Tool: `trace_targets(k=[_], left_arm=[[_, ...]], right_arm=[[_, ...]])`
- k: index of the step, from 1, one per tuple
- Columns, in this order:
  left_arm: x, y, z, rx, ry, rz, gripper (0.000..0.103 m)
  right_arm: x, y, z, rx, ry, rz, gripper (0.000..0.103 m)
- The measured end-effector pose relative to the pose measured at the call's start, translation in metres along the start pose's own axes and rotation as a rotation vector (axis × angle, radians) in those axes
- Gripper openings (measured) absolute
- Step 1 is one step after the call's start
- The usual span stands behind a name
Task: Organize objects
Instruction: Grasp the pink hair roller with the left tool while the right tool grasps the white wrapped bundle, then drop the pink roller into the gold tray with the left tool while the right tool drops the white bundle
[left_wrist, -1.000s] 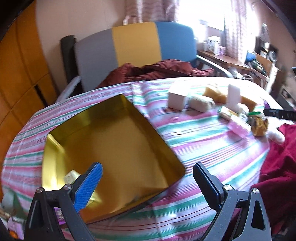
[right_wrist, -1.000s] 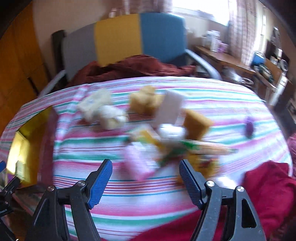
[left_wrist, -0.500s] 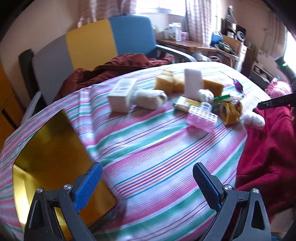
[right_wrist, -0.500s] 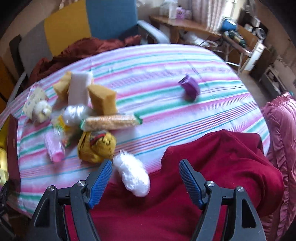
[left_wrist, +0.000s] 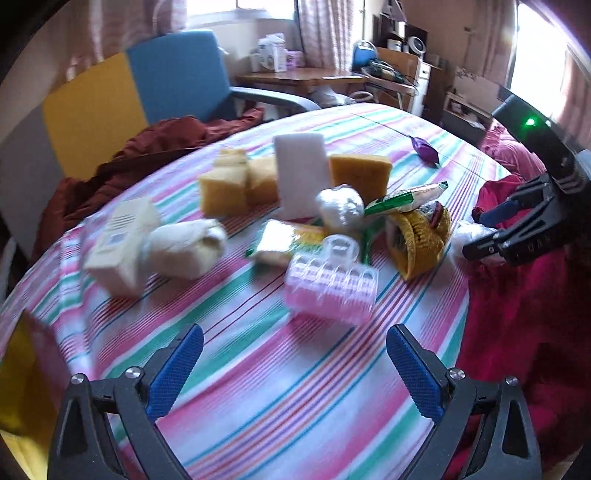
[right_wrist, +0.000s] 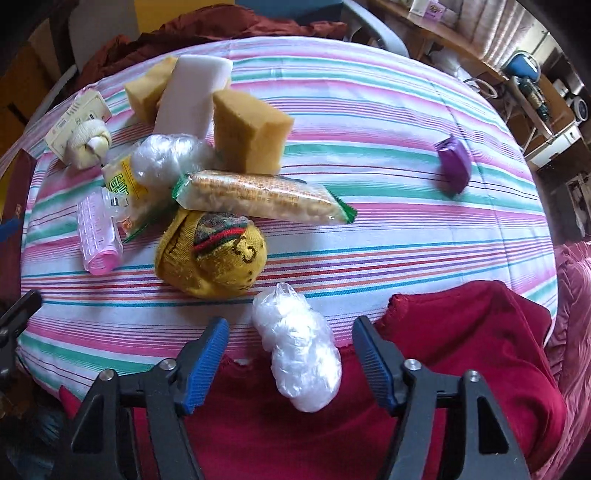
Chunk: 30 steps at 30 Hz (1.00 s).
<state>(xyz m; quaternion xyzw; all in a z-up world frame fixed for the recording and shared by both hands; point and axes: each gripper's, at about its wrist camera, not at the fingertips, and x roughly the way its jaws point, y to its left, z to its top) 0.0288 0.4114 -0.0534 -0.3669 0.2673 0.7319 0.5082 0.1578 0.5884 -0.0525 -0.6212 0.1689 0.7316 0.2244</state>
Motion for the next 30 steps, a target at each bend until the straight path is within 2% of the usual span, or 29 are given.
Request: trace_targets(k=[1,3,8,10,11,13,19,24,27,30], left_arm=[[0.007,-0.002,0.004,0.008,0.001,-0.010,0.102],[0.019,-0.005,0.010,0.020,0.013,-0.025,0.102],[0.043,-0.011,0.023,0.036,0.014,-0.055,0.101],[0.051,-0.013,0.025,0.049,0.020,-0.072,0.079],[0.057,-0.012,0.024,0.045,0.052,-0.096,0.068],[0.057,-0.006,0.021,0.003,0.052,-0.123,0.067],[0.031,0.010,0.002,-0.085,0.037,-0.126,0.067],[-0.006,0.024,-0.026,-0.154,0.017,-0.092,0.067],[-0.027,0.035,-0.044,-0.197,0.005,-0.061,0.067],[-0.050,0.050,-0.059,-0.245,-0.018,-0.026,0.067]], right_arm=[[0.003,-0.001,0.000,-0.001,0.018,0.007,0.052],[0.006,-0.002,0.001,-0.002,0.030,0.025,0.044],[0.006,-0.002,0.000,-0.007,0.034,0.040,0.037],[0.006,-0.002,0.000,-0.009,0.033,0.047,0.037],[0.006,-0.002,-0.001,-0.010,0.031,0.050,0.036],[0.004,-0.002,-0.001,-0.010,0.025,0.057,0.036],[-0.005,-0.005,-0.005,0.005,-0.024,0.090,0.035],[-0.021,-0.009,-0.012,0.029,-0.117,0.135,0.035],[-0.031,-0.015,-0.017,0.048,-0.184,0.126,0.035],[-0.034,-0.020,-0.023,0.084,-0.216,0.095,0.035]])
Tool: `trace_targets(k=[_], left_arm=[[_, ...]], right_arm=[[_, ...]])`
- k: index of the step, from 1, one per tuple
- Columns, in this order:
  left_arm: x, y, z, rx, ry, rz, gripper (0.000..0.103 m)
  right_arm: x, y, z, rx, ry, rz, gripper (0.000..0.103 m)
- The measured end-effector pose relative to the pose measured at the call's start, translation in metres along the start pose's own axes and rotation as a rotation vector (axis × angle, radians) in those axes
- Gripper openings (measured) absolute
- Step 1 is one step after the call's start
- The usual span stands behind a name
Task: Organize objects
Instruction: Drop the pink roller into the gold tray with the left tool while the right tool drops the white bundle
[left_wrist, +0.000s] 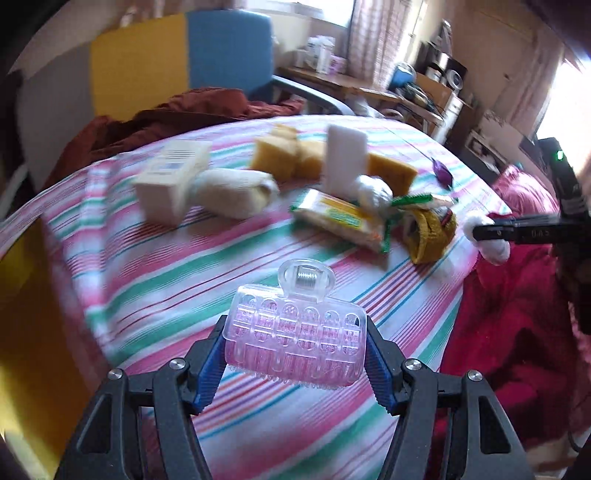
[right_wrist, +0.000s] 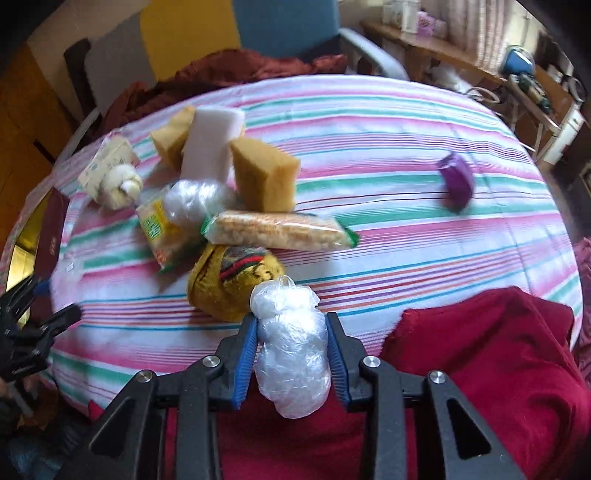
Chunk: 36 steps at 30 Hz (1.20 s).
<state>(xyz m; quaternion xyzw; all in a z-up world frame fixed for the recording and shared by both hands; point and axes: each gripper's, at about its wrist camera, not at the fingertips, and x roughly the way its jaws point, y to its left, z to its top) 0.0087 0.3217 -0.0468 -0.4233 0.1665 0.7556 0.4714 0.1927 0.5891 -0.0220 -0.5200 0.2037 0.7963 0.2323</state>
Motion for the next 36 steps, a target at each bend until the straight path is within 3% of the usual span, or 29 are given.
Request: trace_targets(k=[5,8,12,22,28,33,36], left_arm=[[-0.043,0.035,-0.012,-0.102,-0.072,0.055,0.067],[-0.063,0.055,-0.019,-0.158,-0.103,0.089,0.067],[-0.089,0.089,-0.035,-0.236,-0.136,0.150,0.067],[-0.151,0.187,-0.073,-0.409,-0.203,0.373,0.067],[-0.158,0.235,-0.100,-0.486,-0.166,0.492,0.067],[-0.150,0.253,-0.126,-0.526,-0.092,0.552,0.070],[-0.150,0.250,-0.143,-0.540,-0.073,0.576,0.081]], right_arm=[[-0.019,0.016,-0.002,0.010,-0.062,-0.015,0.035],[-0.039,0.045,0.004,-0.023,-0.130,0.008,0.035],[-0.050,0.113,0.018,-0.129,-0.174,0.119,0.035],[-0.028,0.295,0.020,-0.379,-0.130,0.399,0.035],[-0.011,0.368,0.017,-0.455,-0.083,0.468,0.035],[0.013,0.396,0.017,-0.442,-0.039,0.474,0.038],[0.027,0.404,0.014,-0.434,-0.005,0.466,0.053]])
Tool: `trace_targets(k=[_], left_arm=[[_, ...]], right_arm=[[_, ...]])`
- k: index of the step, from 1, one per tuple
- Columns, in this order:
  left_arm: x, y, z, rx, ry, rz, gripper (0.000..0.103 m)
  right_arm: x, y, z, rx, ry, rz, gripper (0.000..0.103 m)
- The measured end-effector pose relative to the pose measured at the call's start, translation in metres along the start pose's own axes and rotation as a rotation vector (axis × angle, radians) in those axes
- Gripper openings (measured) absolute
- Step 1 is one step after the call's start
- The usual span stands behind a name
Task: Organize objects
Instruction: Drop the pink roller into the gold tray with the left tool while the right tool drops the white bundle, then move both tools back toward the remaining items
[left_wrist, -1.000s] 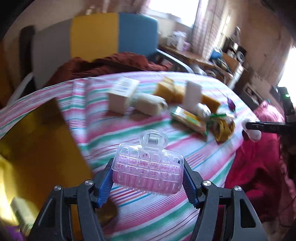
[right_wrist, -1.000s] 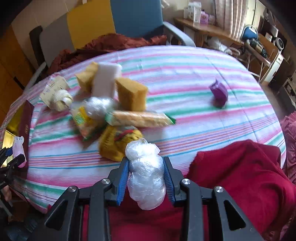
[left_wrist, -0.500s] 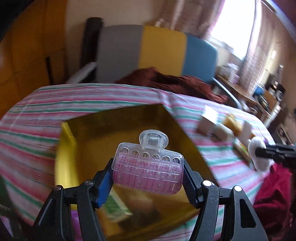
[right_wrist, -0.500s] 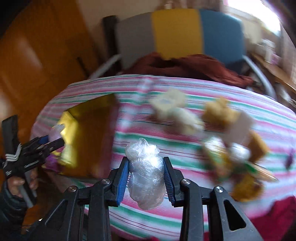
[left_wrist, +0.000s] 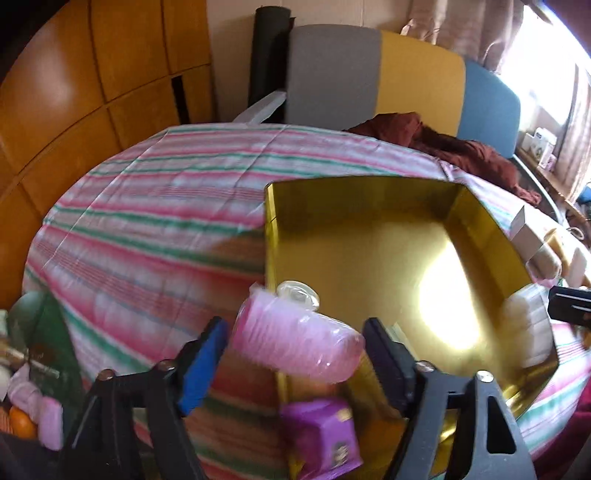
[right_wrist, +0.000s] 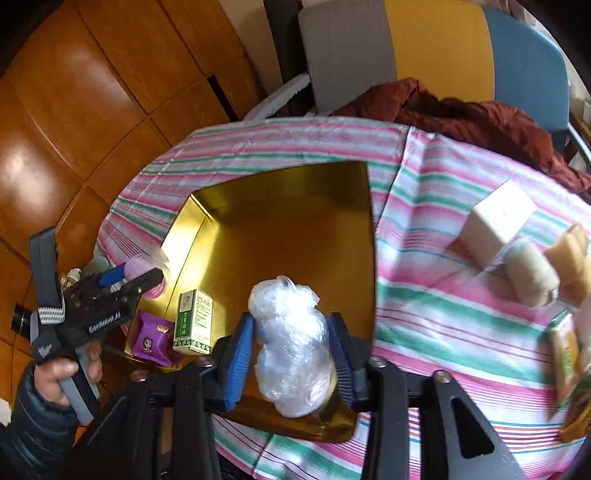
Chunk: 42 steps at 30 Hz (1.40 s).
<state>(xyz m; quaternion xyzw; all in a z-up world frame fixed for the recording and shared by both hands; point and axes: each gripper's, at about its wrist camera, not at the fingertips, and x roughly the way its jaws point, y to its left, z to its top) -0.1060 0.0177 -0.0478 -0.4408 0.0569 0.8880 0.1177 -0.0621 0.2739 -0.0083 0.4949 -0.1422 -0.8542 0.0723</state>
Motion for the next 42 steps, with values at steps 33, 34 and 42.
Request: trace_targets(k=[33,34,42], left_arm=[[-0.068,-0.083,-0.013,0.045,-0.124,-0.183,0.095],[-0.070,-0.087,-0.013,0.053,-0.126,-0.184,0.096],[-0.080,-0.100,-0.016,0.076,-0.144,-0.140,0.097]], right_arm=[[-0.027,-0.020,-0.046,0.068,-0.136,-0.182,0.072],[-0.028,-0.020,-0.047,0.066,-0.142,-0.191,0.073],[-0.042,-0.024,-0.051,0.051,-0.191,-0.263,0.075]])
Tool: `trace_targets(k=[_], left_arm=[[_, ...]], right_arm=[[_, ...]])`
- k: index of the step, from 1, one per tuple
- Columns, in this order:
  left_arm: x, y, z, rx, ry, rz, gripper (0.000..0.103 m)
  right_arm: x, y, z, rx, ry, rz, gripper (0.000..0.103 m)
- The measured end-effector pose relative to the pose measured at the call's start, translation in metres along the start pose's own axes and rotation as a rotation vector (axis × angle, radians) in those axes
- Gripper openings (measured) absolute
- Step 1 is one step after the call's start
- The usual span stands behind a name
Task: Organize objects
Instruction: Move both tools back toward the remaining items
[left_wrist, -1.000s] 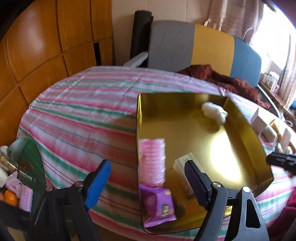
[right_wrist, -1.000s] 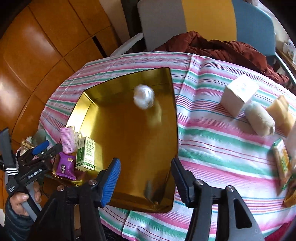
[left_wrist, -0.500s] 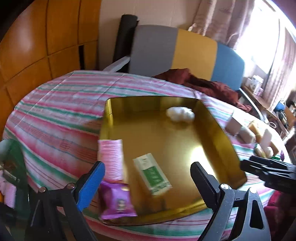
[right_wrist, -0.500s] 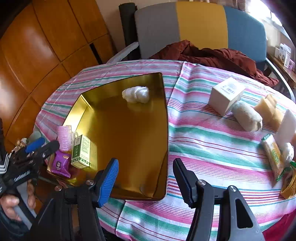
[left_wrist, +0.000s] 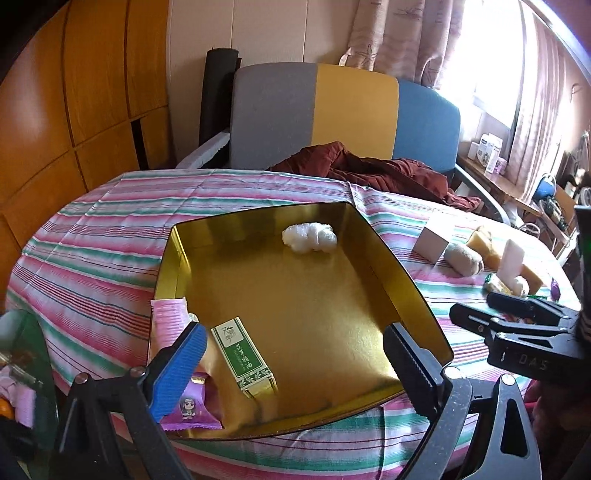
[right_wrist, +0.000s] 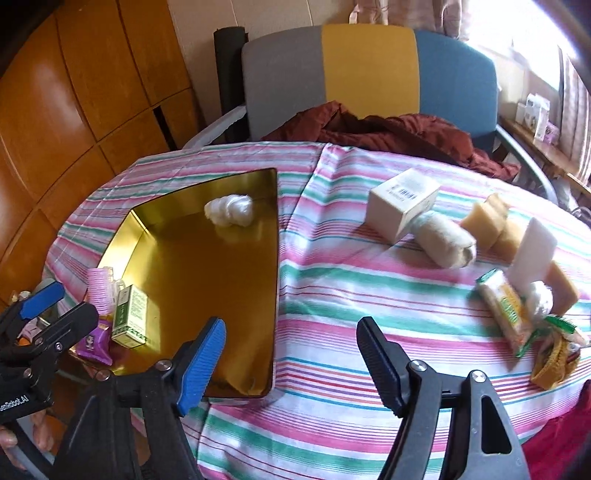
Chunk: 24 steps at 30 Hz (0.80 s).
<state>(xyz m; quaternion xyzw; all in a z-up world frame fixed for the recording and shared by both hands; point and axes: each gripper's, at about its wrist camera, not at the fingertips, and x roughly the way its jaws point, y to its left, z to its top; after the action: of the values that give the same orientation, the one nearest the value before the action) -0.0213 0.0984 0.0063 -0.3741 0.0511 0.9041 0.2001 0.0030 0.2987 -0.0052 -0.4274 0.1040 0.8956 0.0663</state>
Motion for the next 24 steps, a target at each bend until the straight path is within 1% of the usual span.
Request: trace_targets(k=[9,14,24], left_arm=[[-0.004,-0.008,0.000,0.018,-0.006,0.006,0.097],[-0.002,-0.011,-0.001,0.026,0.004,0.005,0.097],[0.000,-0.018,-0.002,0.043,0.013,0.004,0.097]], right_arm=[[-0.018,0.007,0.000,-0.064,-0.065,-0.065,0.075],[-0.021,0.008,-0.001,-0.079,-0.078,-0.084,0.075],[-0.023,0.006,-0.002,-0.087,-0.084,-0.095,0.075]])
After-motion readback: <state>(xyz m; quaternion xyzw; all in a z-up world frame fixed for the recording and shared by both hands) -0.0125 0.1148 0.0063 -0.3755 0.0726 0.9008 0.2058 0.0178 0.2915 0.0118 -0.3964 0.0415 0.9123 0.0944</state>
